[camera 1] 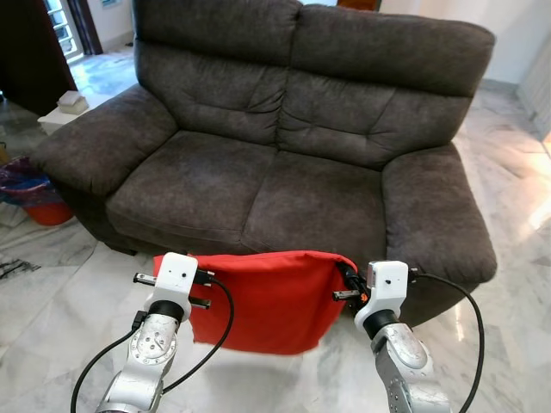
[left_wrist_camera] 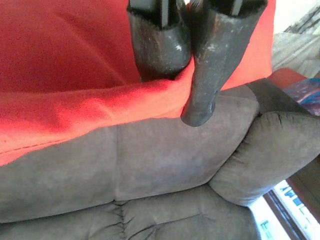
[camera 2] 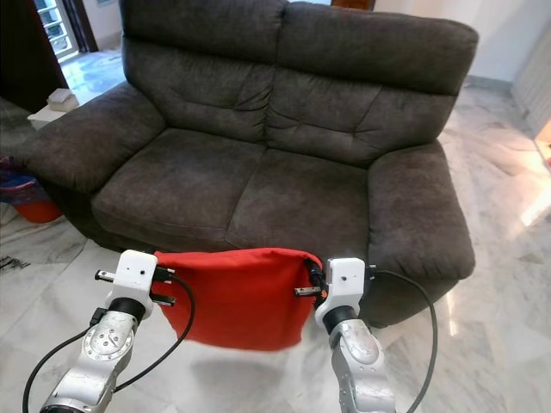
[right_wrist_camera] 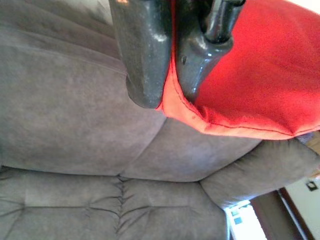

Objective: Move the pillow to the sofa from floor

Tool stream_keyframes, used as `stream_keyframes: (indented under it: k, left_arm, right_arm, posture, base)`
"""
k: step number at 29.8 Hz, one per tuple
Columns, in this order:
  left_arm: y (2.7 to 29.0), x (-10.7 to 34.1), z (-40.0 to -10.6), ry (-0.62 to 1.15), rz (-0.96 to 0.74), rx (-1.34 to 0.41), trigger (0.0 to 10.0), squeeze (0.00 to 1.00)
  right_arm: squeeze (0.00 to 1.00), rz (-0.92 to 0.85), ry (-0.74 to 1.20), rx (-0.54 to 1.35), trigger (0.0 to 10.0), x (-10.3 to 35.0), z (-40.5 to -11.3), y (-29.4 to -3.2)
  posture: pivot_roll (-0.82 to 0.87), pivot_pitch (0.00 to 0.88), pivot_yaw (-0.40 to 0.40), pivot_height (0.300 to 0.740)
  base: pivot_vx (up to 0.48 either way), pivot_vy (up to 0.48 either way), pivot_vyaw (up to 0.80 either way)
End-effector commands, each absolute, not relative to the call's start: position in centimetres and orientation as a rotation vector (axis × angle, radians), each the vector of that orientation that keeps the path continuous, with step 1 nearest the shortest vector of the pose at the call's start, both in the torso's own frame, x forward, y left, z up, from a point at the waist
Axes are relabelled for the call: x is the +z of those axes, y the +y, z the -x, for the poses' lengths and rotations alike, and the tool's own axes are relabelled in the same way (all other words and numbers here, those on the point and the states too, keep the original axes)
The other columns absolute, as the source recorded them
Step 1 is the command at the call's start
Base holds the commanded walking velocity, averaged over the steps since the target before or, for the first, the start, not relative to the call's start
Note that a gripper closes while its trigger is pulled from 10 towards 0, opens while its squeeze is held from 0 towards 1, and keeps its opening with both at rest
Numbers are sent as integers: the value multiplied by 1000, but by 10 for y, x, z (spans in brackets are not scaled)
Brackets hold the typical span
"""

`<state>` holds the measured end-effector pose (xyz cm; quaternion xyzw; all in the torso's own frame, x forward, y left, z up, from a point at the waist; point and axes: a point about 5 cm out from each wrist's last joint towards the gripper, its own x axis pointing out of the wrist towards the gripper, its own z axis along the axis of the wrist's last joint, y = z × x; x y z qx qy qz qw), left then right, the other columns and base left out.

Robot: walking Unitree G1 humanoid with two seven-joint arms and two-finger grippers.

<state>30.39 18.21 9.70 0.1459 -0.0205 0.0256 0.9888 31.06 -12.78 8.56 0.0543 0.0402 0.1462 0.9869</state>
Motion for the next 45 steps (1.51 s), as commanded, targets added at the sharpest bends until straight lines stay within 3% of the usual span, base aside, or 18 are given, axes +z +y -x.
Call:
stream_keyframes:
  k: [1, 15, 22, 29, 38, 45]
  left_arm:
    - [175, 122, -309, -171, -279, 42, 10000, 0]
    - [178, 124, -309, -176, -275, 54, 10000, 0]
    - [186, 130, -309, -192, -282, 82, 10000, 0]
    - [189, 138, -309, -220, -285, 98, 10000, 0]
    - [197, 205, -318, -405, -307, 134, 10000, 0]
    - [205, 242, -321, -486, -300, 179, 10000, 0]
  right_arm:
    - [0, -94, -15, 289, 10000, 103, -314, -132]
    - [0, -129, -5, 261, 10000, 103, -315, -135]
    - [0, -131, -25, 279, 10000, 108, -316, -131]
    - [0, -121, -76, 330, 10000, 120, -317, -123]
    - [0, -105, -310, 580, 10000, 183, -312, -92]
    - [0, -54, -423, 670, 10000, 213, -308, -76]
  posture:
    - [166, 73, -39, 740]
    - [160, 86, -43, 740]
    - [165, 92, -47, 740]
    - [167, 97, -49, 740]
    - [165, 95, -46, 740]
    - [169, 94, -46, 740]
  base:
    - [364, 0, 0]
    - [366, 0, 0]
    - [368, 0, -715]
    - [366, 0, 0]
    - [366, 0, 0]
    - [366, 0, 305]
